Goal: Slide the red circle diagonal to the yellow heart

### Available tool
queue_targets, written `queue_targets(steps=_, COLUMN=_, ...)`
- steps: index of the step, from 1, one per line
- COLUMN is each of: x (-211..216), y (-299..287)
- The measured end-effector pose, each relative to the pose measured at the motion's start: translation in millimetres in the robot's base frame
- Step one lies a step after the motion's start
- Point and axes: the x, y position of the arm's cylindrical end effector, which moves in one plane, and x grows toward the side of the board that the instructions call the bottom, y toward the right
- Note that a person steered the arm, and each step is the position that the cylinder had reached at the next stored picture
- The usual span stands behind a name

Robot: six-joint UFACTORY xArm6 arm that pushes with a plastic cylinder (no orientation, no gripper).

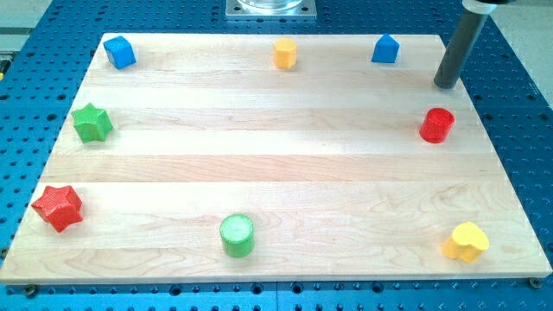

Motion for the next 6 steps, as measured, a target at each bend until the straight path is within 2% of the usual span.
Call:
queue_targets(steps=1, x=4, y=19)
queue_targets(steps=4, x=12, y=20)
queue_targets(steps=5, x=28, y=20)
queue_targets(steps=6, x=72, y=18)
